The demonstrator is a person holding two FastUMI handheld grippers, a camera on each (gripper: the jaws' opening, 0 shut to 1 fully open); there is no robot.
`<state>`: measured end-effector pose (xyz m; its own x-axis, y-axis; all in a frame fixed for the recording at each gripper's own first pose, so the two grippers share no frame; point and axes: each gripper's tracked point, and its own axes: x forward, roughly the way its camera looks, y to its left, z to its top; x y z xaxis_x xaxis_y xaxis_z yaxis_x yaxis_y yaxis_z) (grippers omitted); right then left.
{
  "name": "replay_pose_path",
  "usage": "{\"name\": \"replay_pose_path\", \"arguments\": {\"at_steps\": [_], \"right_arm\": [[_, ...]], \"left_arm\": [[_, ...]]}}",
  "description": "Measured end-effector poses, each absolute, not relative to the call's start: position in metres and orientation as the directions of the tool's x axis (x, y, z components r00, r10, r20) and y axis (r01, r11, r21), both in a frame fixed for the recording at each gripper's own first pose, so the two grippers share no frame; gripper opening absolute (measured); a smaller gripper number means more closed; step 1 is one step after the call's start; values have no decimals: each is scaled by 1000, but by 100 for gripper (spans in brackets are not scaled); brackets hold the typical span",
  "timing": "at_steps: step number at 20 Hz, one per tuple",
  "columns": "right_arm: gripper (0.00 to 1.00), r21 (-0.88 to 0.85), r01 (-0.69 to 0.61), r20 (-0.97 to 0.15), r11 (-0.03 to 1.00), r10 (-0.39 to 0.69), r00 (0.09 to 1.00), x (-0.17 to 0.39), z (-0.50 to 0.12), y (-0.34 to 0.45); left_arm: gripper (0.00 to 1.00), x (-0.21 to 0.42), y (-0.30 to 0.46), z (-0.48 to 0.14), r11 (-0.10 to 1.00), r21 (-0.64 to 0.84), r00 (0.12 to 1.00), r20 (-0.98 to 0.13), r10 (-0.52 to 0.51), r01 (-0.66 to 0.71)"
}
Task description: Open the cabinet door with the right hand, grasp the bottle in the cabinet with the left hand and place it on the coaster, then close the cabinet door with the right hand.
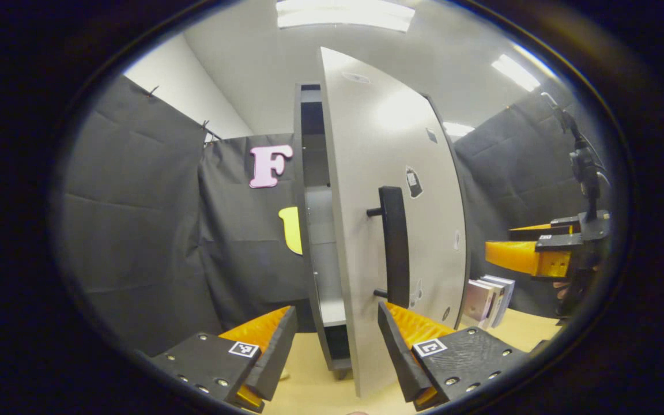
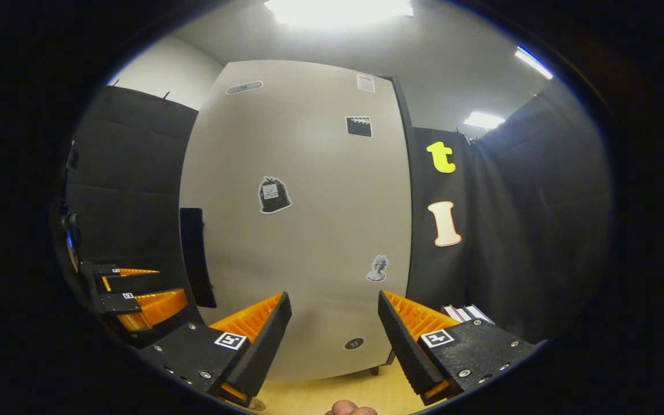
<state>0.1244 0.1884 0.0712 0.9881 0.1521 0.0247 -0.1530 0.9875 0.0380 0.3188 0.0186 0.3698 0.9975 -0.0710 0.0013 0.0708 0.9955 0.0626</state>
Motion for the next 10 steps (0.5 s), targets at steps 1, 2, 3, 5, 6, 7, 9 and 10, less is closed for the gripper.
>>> {"name": "replay_pose_path", "arguments": {"at_steps": [1, 2, 3, 5, 6, 7, 9, 10], "right_arm": [[94, 33, -155, 19, 987, 154, 988, 130, 69, 187], [94, 33, -153, 12, 988, 153, 988, 135, 67, 185], [94, 39, -154, 8, 987, 154, 988, 139, 62, 182], [94, 58, -167, 10, 984, 167, 986, 144, 55, 180], [94, 62, -173, 15, 983, 172, 985, 144, 53, 178], [94, 63, -169, 19, 984, 168, 986, 145, 49, 176], [94, 61, -149, 0, 987, 149, 989, 146, 40, 168], [94, 72, -140, -9, 988, 141, 990, 147, 37, 166]], "left_arm": [[81, 320, 16, 366, 996, 57, 998, 1, -70, 69], [81, 320, 14, 363, 997, 51, 998, -1, -65, 65], [81, 320, 12, 359, 997, 50, 999, -6, -53, 53], [81, 323, 7, 354, 998, 53, 999, -1, -39, 39], [81, 326, 4, 353, 998, 56, 999, 5, -36, 35], [87, 328, 1, 350, 998, 60, 999, 3, -32, 32], [86, 332, -6, 344, 997, 71, 999, -15, -29, 30], [87, 333, -8, 345, 997, 75, 1000, -16, -27, 28]]}}
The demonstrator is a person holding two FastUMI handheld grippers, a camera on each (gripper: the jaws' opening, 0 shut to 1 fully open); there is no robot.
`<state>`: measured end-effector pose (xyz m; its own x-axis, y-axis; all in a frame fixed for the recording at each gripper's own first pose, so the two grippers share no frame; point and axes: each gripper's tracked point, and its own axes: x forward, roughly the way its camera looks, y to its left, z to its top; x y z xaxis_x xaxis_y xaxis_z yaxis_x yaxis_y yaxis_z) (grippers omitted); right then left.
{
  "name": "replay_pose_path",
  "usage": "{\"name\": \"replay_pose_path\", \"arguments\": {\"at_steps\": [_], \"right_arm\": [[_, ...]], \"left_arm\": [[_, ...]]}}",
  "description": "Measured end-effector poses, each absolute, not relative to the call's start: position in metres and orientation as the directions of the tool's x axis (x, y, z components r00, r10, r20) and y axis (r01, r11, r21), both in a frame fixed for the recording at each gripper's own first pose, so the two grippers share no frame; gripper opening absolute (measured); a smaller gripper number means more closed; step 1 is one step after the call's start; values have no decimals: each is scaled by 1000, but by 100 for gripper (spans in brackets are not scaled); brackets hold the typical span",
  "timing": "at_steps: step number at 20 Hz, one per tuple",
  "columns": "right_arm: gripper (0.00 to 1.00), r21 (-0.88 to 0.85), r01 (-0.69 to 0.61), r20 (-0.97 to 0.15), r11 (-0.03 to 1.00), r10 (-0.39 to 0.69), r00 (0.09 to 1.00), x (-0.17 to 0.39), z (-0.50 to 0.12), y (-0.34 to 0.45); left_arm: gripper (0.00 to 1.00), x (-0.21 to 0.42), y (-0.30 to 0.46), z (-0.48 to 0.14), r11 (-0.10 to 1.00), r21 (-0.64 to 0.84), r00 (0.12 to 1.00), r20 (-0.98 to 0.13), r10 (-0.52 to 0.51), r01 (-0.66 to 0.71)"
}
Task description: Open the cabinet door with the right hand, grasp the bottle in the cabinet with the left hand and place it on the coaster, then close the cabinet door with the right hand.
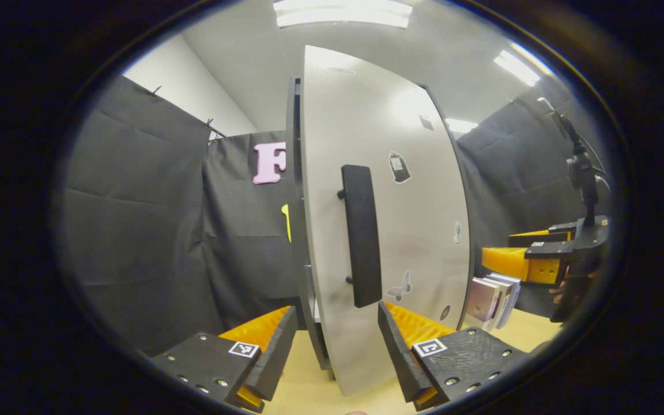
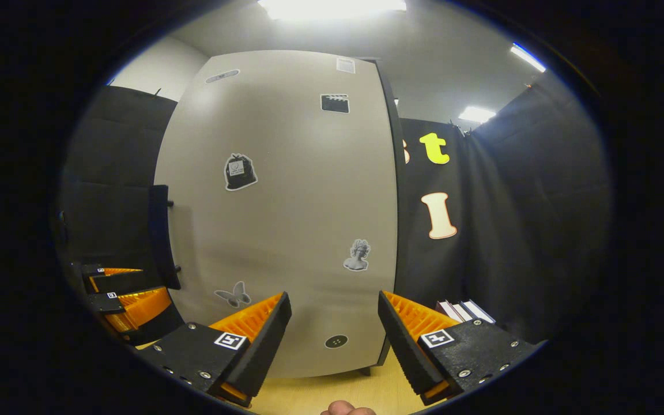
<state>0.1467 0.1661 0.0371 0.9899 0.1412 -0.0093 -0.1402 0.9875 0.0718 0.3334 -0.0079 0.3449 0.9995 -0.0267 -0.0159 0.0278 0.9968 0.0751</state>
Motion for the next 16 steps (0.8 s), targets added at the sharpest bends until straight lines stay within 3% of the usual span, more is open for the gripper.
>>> {"name": "replay_pose_path", "arguments": {"at_steps": [5, 14, 16], "right_arm": [[94, 114, -97, -25, 989, 101, 995, 148, 33, 163], [94, 88, -142, 4, 986, 142, 990, 141, 38, 194], [94, 86, -125, 15, 988, 124, 992, 141, 40, 193]], "left_arm": [[87, 337, -21, 347, 997, 68, 1000, -18, -23, 24], [86, 341, -25, 364, 996, 87, 999, 4, 36, -36], [79, 341, -29, 363, 996, 80, 1000, -1, 26, -25]]}}
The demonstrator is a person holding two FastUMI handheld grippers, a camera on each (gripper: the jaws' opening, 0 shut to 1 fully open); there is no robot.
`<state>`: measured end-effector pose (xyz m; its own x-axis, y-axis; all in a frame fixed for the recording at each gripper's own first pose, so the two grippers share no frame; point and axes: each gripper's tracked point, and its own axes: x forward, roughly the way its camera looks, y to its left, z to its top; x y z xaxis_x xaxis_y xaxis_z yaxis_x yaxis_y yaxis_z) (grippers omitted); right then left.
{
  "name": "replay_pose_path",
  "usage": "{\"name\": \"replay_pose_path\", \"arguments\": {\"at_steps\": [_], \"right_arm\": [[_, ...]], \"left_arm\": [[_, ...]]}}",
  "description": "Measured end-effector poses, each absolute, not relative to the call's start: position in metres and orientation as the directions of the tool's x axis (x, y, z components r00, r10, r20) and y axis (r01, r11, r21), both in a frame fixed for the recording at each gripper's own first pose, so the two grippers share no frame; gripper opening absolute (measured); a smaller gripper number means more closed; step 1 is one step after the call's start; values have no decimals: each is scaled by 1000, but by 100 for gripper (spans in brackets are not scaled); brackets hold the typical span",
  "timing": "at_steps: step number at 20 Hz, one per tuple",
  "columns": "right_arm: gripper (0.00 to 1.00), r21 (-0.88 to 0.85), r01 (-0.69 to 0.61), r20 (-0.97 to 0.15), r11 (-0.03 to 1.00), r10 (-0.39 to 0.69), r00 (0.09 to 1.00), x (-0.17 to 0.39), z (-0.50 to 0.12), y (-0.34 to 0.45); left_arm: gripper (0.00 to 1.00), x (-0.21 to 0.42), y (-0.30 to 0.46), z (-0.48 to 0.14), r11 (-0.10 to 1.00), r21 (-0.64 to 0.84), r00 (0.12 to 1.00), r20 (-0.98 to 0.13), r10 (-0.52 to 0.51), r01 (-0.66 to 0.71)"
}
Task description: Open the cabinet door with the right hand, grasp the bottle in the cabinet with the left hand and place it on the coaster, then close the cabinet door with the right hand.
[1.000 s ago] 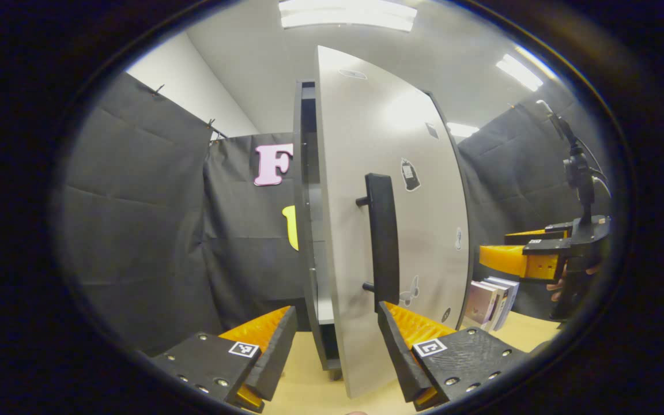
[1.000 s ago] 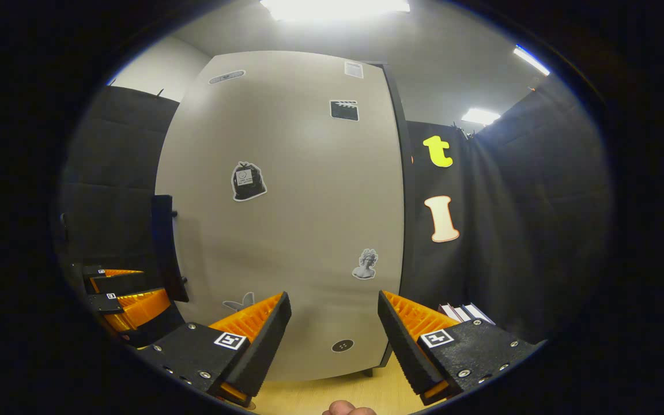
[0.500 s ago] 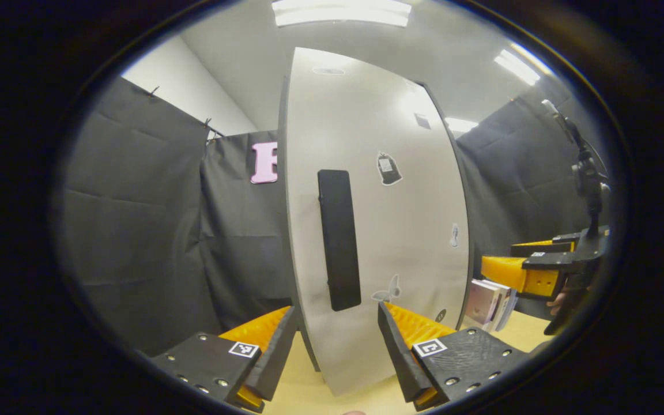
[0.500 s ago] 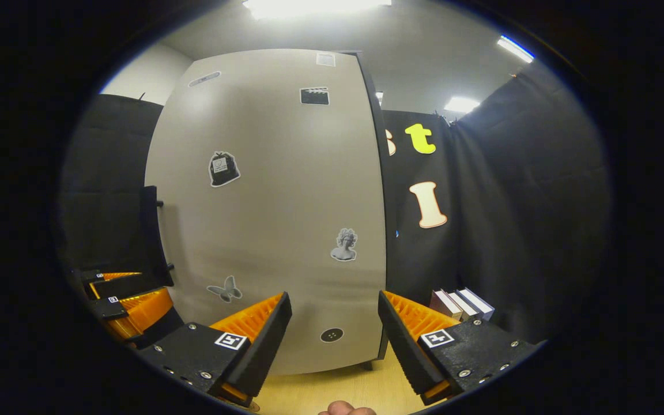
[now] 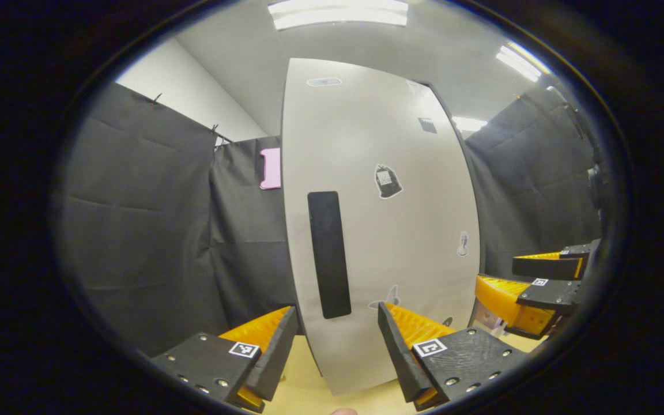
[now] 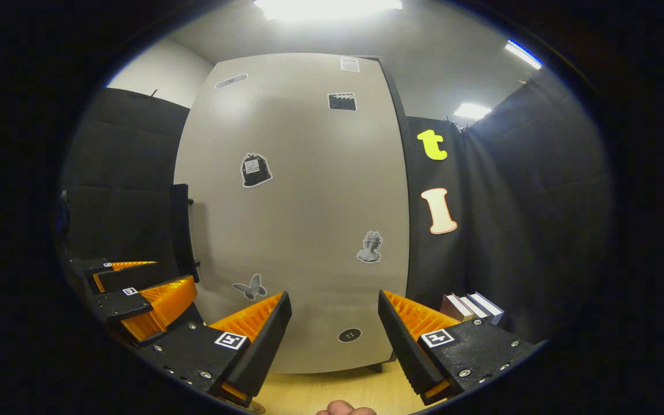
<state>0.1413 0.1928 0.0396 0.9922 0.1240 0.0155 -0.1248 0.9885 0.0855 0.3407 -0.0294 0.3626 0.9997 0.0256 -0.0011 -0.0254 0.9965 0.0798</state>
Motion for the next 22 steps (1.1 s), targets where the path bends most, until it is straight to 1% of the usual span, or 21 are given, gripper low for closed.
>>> {"name": "replay_pose_path", "arguments": {"at_steps": [1, 2, 3, 4, 6, 8, 10, 11, 12, 17, 22], "right_arm": [[94, 83, -120, 18, 989, 119, 993, 142, 40, 194], [94, 85, -128, 18, 988, 126, 992, 142, 40, 197], [94, 90, -134, 16, 987, 133, 991, 142, 39, 200], [94, 92, -134, 13, 987, 133, 991, 141, 39, 202], [94, 81, -133, 18, 988, 132, 991, 139, 42, 203], [94, 74, -133, 22, 988, 132, 991, 138, 42, 203], [94, 82, -127, 14, 988, 127, 992, 138, 40, 202], [92, 86, -123, 9, 989, 123, 992, 139, 38, 200], [94, 90, -119, 2, 989, 119, 993, 139, 36, 198], [94, 106, -106, -4, 989, 107, 994, 138, 33, 195], [94, 93, -119, 1, 988, 120, 993, 133, 32, 196]], "left_arm": [[75, 340, -32, 363, 997, 74, 1000, 1, 18, -18], [87, 340, -34, 364, 997, 73, 1000, 2, 18, -18], [81, 339, -33, 364, 997, 78, 1000, 3, 23, -23], [86, 339, -35, 363, 997, 77, 1000, 0, 20, -20], [75, 339, -39, 360, 998, 65, 1000, -13, 22, -21], [75, 339, -41, 357, 999, 47, 1000, -23, 18, -17], [87, 337, -40, 356, 999, 38, 999, -27, 22, -21], [87, 338, -40, 356, 999, 39, 999, -28, 25, -24], [86, 339, -41, 356, 999, 42, 999, -25, 23, -22], [87, 332, -48, 360, 999, 48, 1000, -13, 10, -9], [86, 329, -52, 363, 999, 36, 1000, -9, 4, -3]]}}
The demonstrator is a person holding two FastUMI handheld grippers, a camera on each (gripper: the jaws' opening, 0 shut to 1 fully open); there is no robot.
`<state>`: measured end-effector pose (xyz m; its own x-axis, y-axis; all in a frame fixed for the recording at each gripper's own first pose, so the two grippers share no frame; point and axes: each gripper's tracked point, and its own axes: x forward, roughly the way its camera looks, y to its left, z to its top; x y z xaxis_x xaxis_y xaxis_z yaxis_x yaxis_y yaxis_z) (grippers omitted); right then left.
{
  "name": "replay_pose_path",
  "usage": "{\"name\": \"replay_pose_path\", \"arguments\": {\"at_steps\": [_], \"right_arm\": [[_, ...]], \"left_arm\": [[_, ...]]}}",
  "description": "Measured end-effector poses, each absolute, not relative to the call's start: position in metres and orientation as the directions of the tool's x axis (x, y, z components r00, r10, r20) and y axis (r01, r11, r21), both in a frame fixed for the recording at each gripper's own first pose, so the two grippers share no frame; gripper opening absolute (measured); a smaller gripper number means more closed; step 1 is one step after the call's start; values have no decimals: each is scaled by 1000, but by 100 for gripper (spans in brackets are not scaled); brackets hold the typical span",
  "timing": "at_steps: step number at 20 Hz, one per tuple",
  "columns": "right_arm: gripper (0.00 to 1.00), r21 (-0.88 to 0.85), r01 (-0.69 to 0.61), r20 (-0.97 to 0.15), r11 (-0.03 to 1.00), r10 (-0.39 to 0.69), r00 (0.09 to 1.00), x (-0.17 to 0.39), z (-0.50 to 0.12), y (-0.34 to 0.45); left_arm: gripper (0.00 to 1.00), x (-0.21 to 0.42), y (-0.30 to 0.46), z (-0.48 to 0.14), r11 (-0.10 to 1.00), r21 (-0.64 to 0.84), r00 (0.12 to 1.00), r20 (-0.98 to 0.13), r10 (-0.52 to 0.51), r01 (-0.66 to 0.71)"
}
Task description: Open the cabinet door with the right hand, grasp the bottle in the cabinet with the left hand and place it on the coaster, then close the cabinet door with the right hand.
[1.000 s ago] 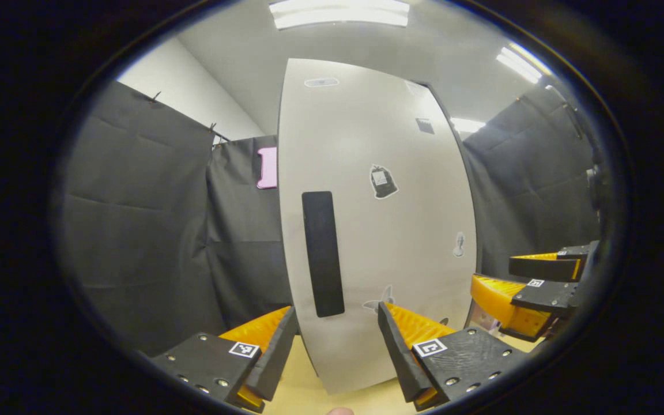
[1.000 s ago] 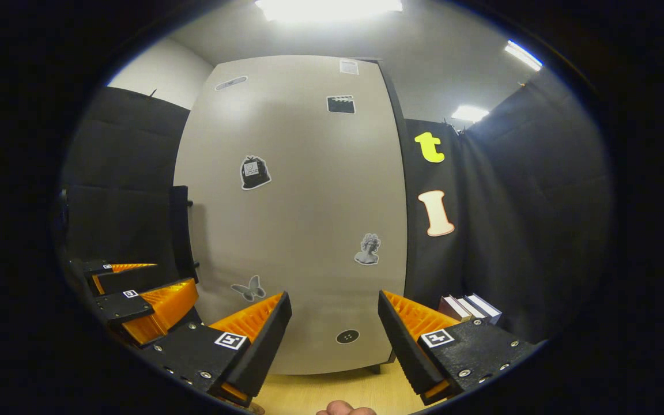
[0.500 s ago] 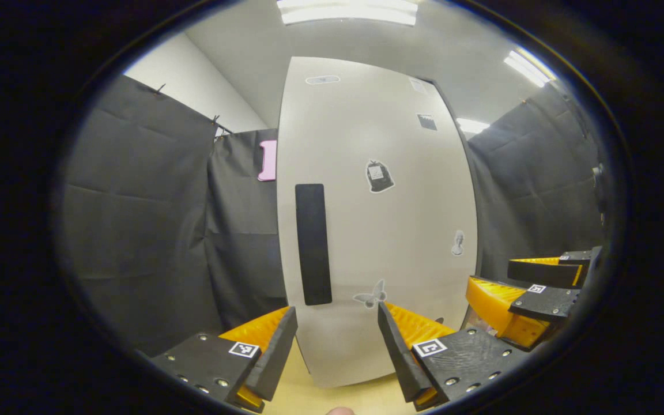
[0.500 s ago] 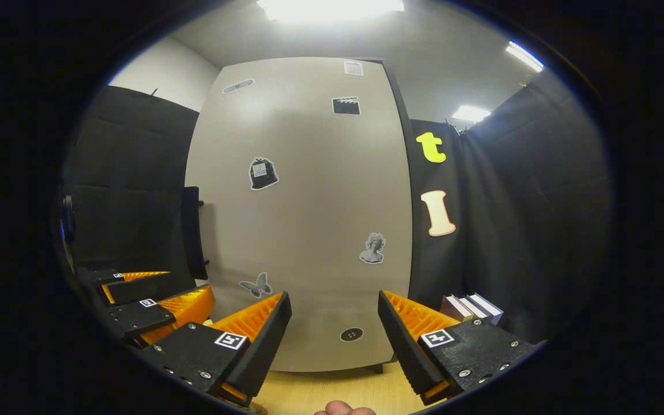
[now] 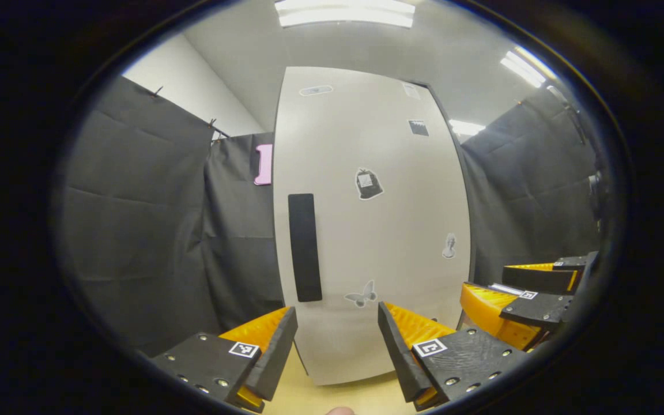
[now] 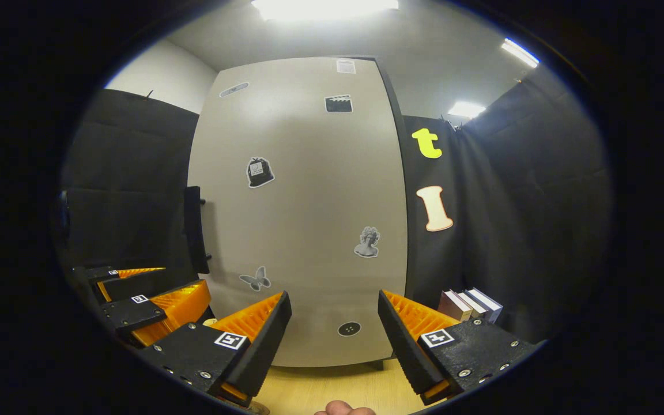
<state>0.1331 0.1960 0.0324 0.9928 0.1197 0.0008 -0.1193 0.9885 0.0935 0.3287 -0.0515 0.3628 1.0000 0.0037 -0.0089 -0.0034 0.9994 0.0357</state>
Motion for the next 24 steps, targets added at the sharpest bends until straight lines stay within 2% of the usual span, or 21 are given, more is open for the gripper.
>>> {"name": "replay_pose_path", "arguments": {"at_steps": [1, 3, 5, 6, 24], "right_arm": [[94, 93, -119, 3, 989, 119, 993, 132, 32, 196], [94, 97, -120, 7, 988, 120, 993, 132, 33, 195], [94, 99, -118, 5, 988, 118, 993, 132, 32, 192], [94, 100, -118, 1, 988, 118, 993, 132, 31, 192], [94, 106, -121, -6, 987, 122, 992, 139, 27, 181]], "left_arm": [[81, 328, -53, 362, 999, 32, 1000, -10, 3, -2], [85, 328, -53, 362, 1000, 31, 1000, -12, 7, -7], [81, 328, -54, 361, 1000, 26, 1000, -16, 7, -7], [87, 328, -55, 362, 1000, 24, 1000, -16, 5, -5], [87, 335, -68, 364, 1000, 29, 1000, -14, -10, 10]]}}
